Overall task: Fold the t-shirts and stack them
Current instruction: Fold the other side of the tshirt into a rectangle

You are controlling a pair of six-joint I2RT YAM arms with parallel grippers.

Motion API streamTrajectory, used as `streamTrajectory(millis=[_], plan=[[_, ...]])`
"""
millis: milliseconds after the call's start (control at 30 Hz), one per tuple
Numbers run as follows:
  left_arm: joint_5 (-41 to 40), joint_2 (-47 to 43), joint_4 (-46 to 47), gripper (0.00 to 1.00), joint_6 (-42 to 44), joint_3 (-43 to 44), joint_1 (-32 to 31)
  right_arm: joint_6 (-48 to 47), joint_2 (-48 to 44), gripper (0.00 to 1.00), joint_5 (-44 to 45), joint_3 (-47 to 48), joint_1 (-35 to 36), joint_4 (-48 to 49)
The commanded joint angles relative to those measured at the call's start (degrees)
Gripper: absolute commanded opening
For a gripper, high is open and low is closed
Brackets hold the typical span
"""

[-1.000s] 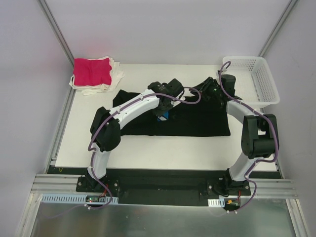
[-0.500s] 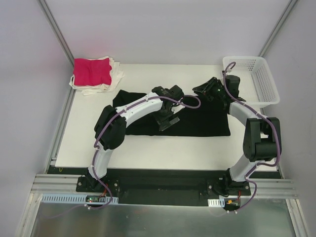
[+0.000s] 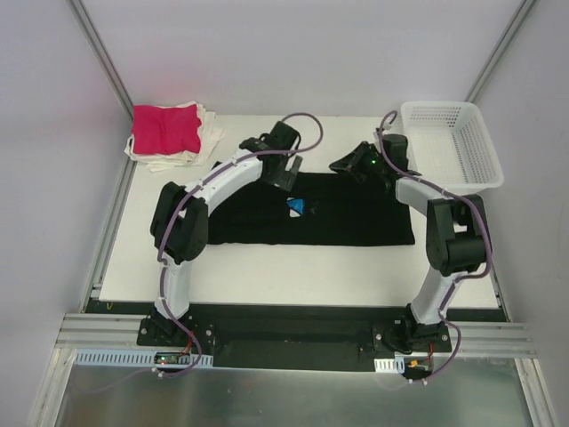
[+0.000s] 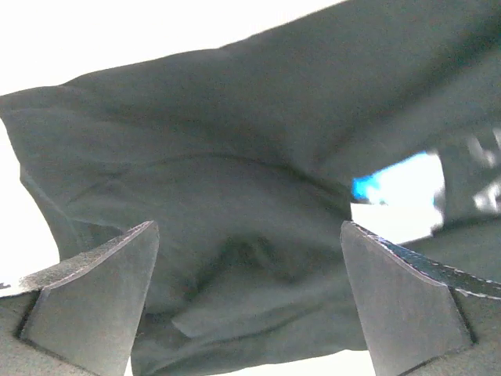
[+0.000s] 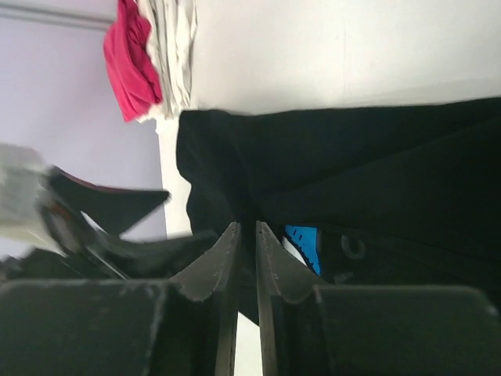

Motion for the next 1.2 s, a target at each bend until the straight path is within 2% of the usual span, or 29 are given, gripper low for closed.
streamTrajectory(millis=[0,167,600,833,1167], plan=[[-1.51,-4.60,12.72,0.99,-13.49,-3.81,3.13,-0.96,5.37,0.15,0.37,4.91,4.58,1.64],[0.17,-3.81,17.58,0.99,-21.22,-6.11,5.68,0.10,12.22,0.15,0.10,7.73,8.45,1.73],[10.01,1.38,26.37,0.98,-29.14,-10.06,8.93,3.44,24.89,0.13,-0.78,15.20,9.77,2.96],[19.33,-1.16,36.12,0.97,-36.96,-18.93,10.96,5.37,26.48,0.13,-0.60,14.24,6.70,4.45],[18.10,-9.60,45.96,0.98,-43.03,-32.28,11.04,5.55,22.44,0.14,0.45,9.41,-0.69,6.47]])
